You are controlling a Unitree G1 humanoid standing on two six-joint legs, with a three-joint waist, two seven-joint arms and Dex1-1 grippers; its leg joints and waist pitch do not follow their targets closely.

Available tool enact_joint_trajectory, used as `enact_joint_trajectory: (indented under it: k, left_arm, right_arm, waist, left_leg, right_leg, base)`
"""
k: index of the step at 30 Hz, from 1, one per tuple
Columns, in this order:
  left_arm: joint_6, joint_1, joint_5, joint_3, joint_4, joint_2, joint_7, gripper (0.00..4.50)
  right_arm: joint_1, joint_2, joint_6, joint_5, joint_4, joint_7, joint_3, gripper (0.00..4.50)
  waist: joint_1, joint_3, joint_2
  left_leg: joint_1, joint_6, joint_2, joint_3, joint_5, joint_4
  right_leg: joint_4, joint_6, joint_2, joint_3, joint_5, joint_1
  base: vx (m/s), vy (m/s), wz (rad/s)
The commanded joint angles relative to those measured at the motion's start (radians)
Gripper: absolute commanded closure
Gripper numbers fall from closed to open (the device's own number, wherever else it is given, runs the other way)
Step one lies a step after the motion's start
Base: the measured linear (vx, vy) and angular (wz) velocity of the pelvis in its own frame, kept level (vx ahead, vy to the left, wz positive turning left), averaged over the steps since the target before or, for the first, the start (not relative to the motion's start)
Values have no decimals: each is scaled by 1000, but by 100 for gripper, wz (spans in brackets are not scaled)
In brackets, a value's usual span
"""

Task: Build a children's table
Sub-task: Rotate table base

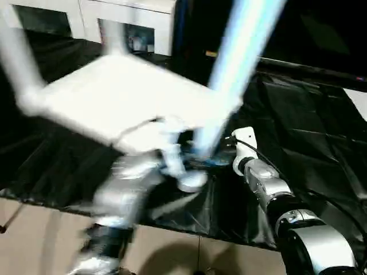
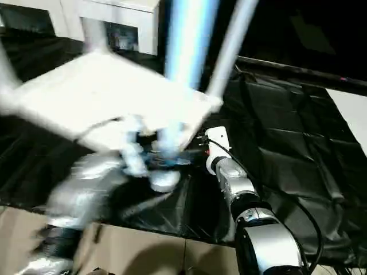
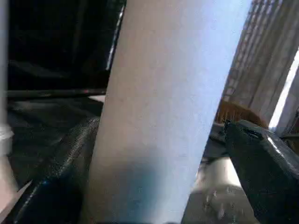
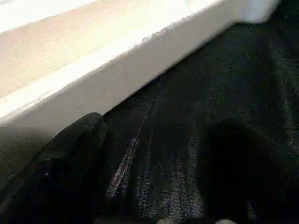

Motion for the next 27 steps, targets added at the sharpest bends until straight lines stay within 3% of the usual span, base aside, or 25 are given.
enact_joint_trajectory:
  k: [1,9,10,15,19,21,22,23,24,26,27]
  left_arm:
    - [-60,-57,44,-68,48,-42,30,7]
    - [-137,-107,114,-61,142,-58,92,7]
    - [-144,-110,115,-60,147,-57,93,7]
    - [-163,-120,120,-24,174,3,75,7]
    - [-130,-105,108,-24,172,125,-53,7]
    - [-120,-117,136,-50,213,209,-137,7]
    - [-119,-118,141,-53,217,217,-144,23]
    - [-129,-136,179,-85,262,282,-202,42]
    - [-133,-141,188,-93,276,297,-216,45]
    - [-136,-152,200,-105,297,318,-241,57]
    - [-143,-173,224,-123,334,349,-271,57]
  right_arm:
    - [-33,37,-25,-13,-4,16,17,0]
    - [-24,25,-30,-2,12,24,0,0]
    - [-24,22,-30,-3,13,19,-2,0]
    - [-11,-58,-36,11,23,9,-48,0]
    - [21,-147,-53,22,-19,117,-56,0]
    - [54,-194,-54,25,-79,251,-37,0]
    - [58,-199,-53,26,-86,265,-34,0]
    - [93,-233,-46,31,-154,384,-10,0]
    - [102,-241,-43,34,-174,415,-4,0]
    - [120,-257,-35,39,-213,464,8,0]
    - [161,-290,-15,53,-297,554,34,0]
  waist:
    - [6,-71,18]
    - [10,-72,18]
    - [13,-73,29]
    - [21,-74,25]
    - [31,-73,33]
    - [32,-72,37]
    - [33,-74,34]
    - [34,-73,39]
    - [31,-72,37]
    - [33,-73,41]
    - [33,-72,41]
  left_leg:
    - [10,10,3,-1,-236,-65]
    - [13,22,6,-3,-231,-64]
    - [15,20,5,-3,-232,-64]
    - [18,29,3,1,-219,-60]
    - [20,30,1,2,-219,-60]
    - [20,30,0,2,-223,-60]
    - [20,36,-2,1,-226,-61]
    - [19,42,-3,-1,-227,-61]
    - [18,47,2,0,-222,-61]
    - [20,47,1,0,-215,-61]
    - [17,48,1,0,-212,-61]
  right_leg:
    - [-58,-230,-30,24,-98,55]
    - [-56,-243,-31,23,-87,55]
    - [-56,-246,-32,23,-84,54]
    - [-52,-260,-28,22,-51,56]
    - [-53,-257,-27,22,-61,55]
    - [-52,-261,-25,23,-63,55]
    - [-55,-257,-23,21,-67,57]
    - [-56,-255,-23,21,-74,58]
    - [-53,-261,-28,23,-70,57]
    - [-56,-272,-28,23,-71,58]
    - [-54,-278,-29,24,-71,60]
  base:
    - [0,0,0]
    - [0,0,0]
    - [0,0,0]
    - [0,0,0]
    - [0,0,0]
    - [0,0,0]
    - [0,0,0]
    - [0,0,0]
    - [0,0,0]
    - [0,0,0]
    - [0,0,0]
